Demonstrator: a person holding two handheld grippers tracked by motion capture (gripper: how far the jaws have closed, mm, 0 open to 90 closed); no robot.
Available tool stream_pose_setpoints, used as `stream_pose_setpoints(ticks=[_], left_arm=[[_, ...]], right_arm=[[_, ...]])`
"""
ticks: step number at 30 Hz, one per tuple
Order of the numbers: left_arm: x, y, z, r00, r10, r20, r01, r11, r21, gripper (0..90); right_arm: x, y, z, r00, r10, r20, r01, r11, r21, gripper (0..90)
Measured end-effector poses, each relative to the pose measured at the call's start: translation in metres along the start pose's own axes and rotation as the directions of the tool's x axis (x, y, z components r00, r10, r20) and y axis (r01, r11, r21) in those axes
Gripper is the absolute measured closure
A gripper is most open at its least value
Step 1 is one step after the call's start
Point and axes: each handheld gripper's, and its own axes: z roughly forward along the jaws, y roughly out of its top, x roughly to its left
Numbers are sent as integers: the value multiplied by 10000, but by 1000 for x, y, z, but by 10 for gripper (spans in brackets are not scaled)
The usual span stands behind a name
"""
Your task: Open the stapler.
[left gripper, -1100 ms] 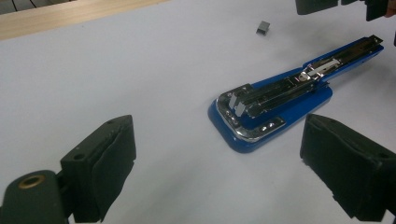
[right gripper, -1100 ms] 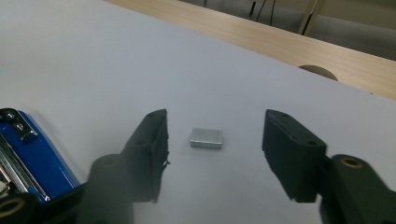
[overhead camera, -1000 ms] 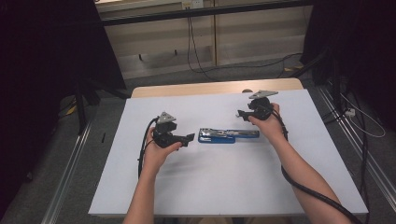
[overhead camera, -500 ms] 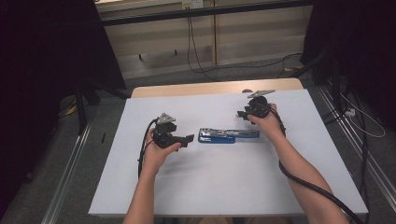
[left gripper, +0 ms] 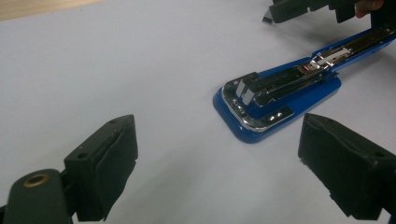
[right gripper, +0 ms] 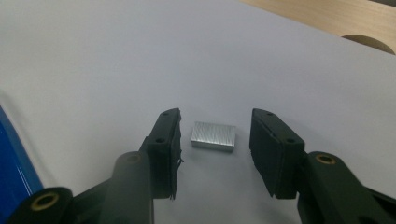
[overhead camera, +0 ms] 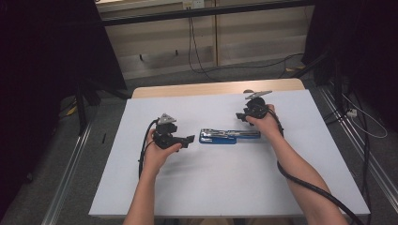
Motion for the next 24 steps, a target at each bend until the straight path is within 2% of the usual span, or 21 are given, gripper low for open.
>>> stream_pose_setpoints(ticks=[5, 14, 19, 22, 24], left_arm=[[1, 0, -1, 10000, -16, -20, 16, 10000, -30, 121], [1, 0, -2, 10000, -73, -48, 72, 9999, -79, 122], [2, 1, -3, 9999, -95, -92, 94, 9999, -106, 124], [3, 1, -4, 9997, -157, -162, 155, 9998, -105, 126], [3, 0, -4, 9997, -175, -173, 174, 9998, -94, 126]], right_arm=[[2, 1, 2, 9999, -73, 138, 73, 10000, 38, 544], [3, -2, 1, 10000, 63, -47, -62, 9998, 188, 560], [3, -5, -4, 9997, 66, -242, -58, 9995, 322, 649], [3, -5, -8, 9994, 107, -322, -98, 9996, 273, 669], [4, -6, -10, 9986, 120, -520, -103, 9994, 315, 705]])
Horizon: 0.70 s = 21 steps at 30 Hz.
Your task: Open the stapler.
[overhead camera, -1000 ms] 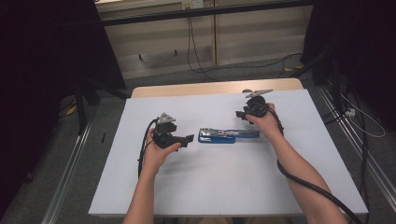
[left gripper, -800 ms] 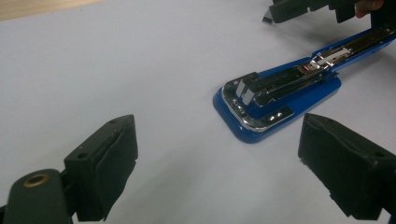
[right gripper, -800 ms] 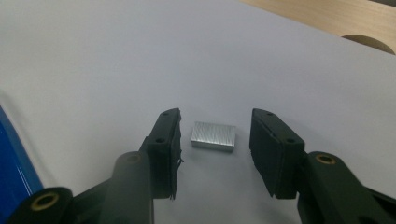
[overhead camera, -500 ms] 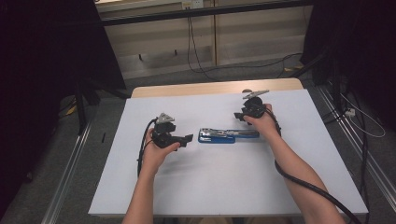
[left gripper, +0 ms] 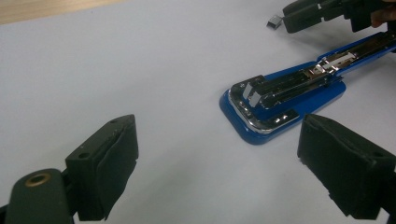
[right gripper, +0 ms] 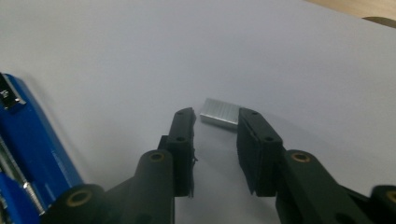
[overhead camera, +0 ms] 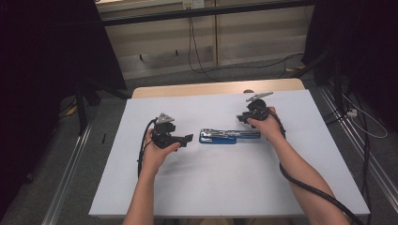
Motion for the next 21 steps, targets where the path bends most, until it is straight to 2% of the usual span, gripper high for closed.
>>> stream_pose_setpoints(ticks=[3, 5, 8, 10, 16, 18, 19, 21], left_arm=[[0, 0, 0, 10000, -50, 5, 50, 10000, 30, 127], [1, 0, 0, 10000, -41, -8, 41, 10000, 49, 127], [1, -1, 0, 10000, -60, -49, 60, 10000, 23, 127], [2, -1, 1, 9999, -119, -3, 119, 9999, 28, 127], [2, -1, 1, 9999, -129, 4, 129, 9999, 102, 127], [2, -1, 1, 9998, -216, 17, 216, 9998, 51, 129], [3, -1, 0, 9999, -127, -21, 127, 9999, 49, 129], [2, -1, 1, 9997, -227, -4, 227, 9997, -29, 129]], right_arm=[[2, -2, 0, 9996, -249, -130, 250, 9997, 71, 737], [2, -2, 1, 9987, -500, 94, 500, 9987, 74, 693], [-1, -1, 1, 9998, -138, 130, 140, 9998, -135, 662], [-4, 1, 2, 9994, -204, 265, 209, 9996, -172, 634], [-7, 5, 4, 9998, -55, 212, 56, 10000, -73, 658], [-5, 5, 5, 10000, -60, 56, 60, 10000, -31, 687], [-4, 4, 5, 9999, -138, 32, 138, 9999, -17, 696], [-1, 4, 5, 9996, -273, -12, 273, 9996, 61, 727]])
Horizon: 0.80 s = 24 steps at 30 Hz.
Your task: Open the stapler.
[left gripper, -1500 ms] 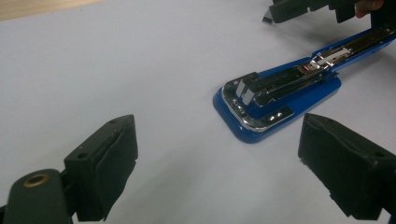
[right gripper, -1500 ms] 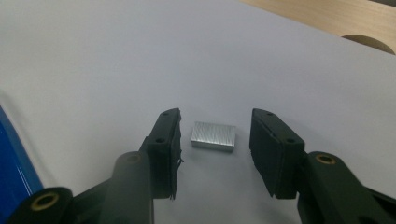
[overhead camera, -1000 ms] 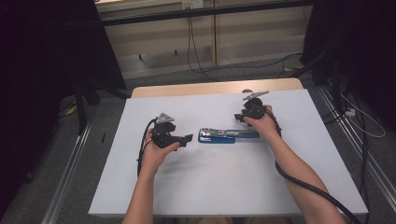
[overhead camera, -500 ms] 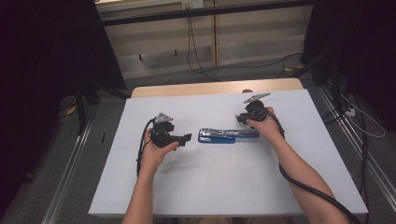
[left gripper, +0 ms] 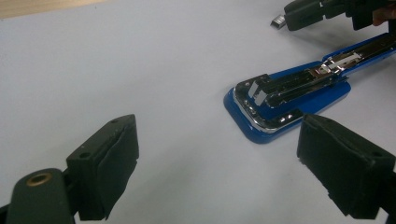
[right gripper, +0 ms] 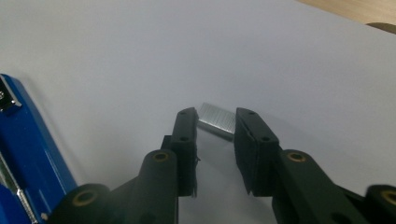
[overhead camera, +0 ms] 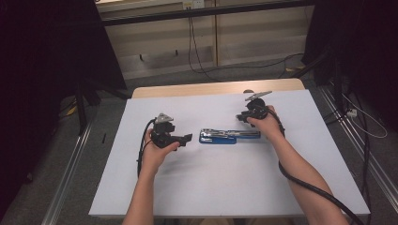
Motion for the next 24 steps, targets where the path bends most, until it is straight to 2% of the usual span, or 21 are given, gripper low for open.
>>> stream_pose_setpoints(ticks=[3, 6, 7, 9, 11, 12, 13, 14, 17, 21, 24], left_arm=[[0, 0, 0, 10000, -48, -14, 48, 10000, -13, 130], [0, 0, 0, 10000, -31, -18, 31, 10000, -3, 131], [0, 0, 0, 10000, -24, -34, 24, 10000, 11, 130], [0, 0, 1, 10000, -44, -36, 45, 9999, 99, 130], [0, -1, 1, 10000, -99, -12, 99, 9999, 104, 131], [0, 0, 1, 9999, -100, 27, 100, 9999, 114, 130], [0, -1, 2, 9999, -128, -25, 129, 9999, 67, 130], [0, -1, 2, 9999, -98, -31, 99, 9999, 94, 131], [1, -1, 3, 9999, -171, -5, 171, 9997, 192, 136], [0, -1, 3, 9999, -155, -8, 155, 9996, 227, 136], [-1, -1, 3, 9997, -208, 92, 205, 9995, 258, 136]], right_arm=[[4, -2, -1, 9997, -21, -258, 23, 10000, 84, 780], [8, -3, -2, 9983, -436, -388, 445, 9988, 223, 790], [8, -3, -2, 9979, -568, -297, 573, 9982, 170, 766], [5, -2, -3, 9986, -520, -35, 520, 9986, 29, 712], [-1, 0, -3, 9998, -157, -125, 154, 9996, -231, 639], [-3, 1, -3, 10000, -60, 9, 60, 9996, -273, 565], [-3, 2, -3, 9999, -85, 128, 89, 9995, -316, 506], [-4, 3, -2, 9995, -192, 263, 201, 9993, -323, 486], [-4, 6, 1, 9993, -322, 189, 327, 9991, -272, 427], [-4, 8, 8, 9985, -547, 54, 548, 9984, -143, 427], [-3, 8, 12, 9987, -478, -193, 478, 9989, 14, 446]])
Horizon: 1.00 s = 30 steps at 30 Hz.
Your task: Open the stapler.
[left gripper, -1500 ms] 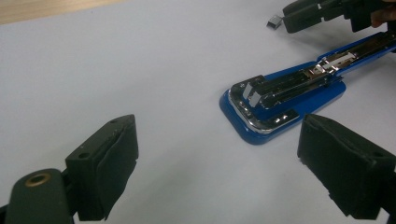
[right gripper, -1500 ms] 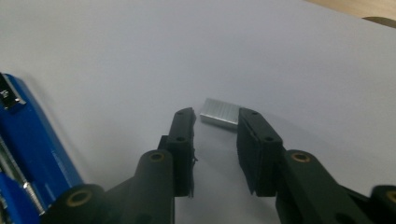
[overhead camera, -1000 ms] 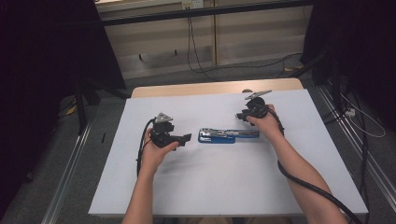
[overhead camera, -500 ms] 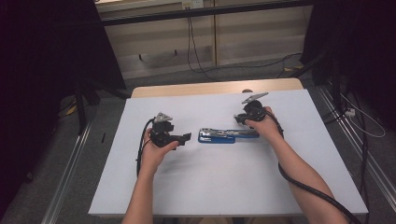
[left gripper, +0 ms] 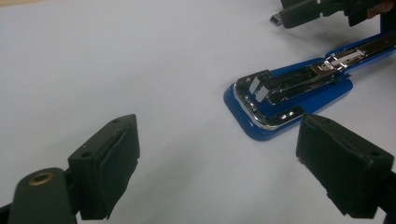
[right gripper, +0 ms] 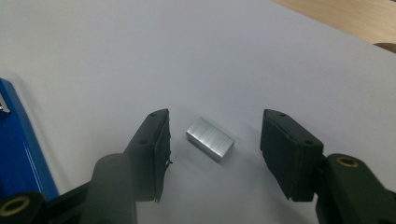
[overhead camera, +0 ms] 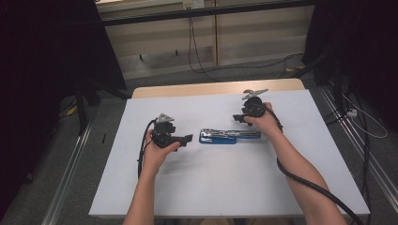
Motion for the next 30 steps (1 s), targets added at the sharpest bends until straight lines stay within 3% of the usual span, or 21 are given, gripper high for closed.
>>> stream_pose_setpoints(ticks=[5, 12, 15, 18, 23, 27, 30], left_arm=[[2, 0, -1, 9999, -16, -99, 16, 10000, -80, 136], [2, 0, -1, 10000, -61, -64, 60, 9999, -99, 136], [2, -1, -1, 9999, -101, -66, 101, 9999, -65, 136], [1, -1, 0, 9999, -125, -68, 124, 9999, -66, 136], [2, -2, 1, 9999, -77, -81, 78, 10000, 54, 136], [3, -2, 0, 9999, 0, -123, 1, 10000, 32, 136], [2, -2, -1, 9999, -81, -107, 80, 10000, -55, 137]], right_arm=[[2, 0, 0, 9995, -288, -103, 290, 9994, 208, 501], [3, -5, -7, 9970, -714, -309, 723, 9970, 290, 714], [5, -7, -9, 9964, -737, -410, 748, 9968, 263, 704], [7, -6, -7, 9963, -817, -252, 822, 9964, 205, 620], [9, -2, -2, 9938, -1077, -274, 1082, 9940, 176, 685], [10, -1, -1, 9956, -879, -319, 885, 9959, 182, 790], [11, -1, -1, 9950, -974, -212, 978, 9950, 182, 792]])
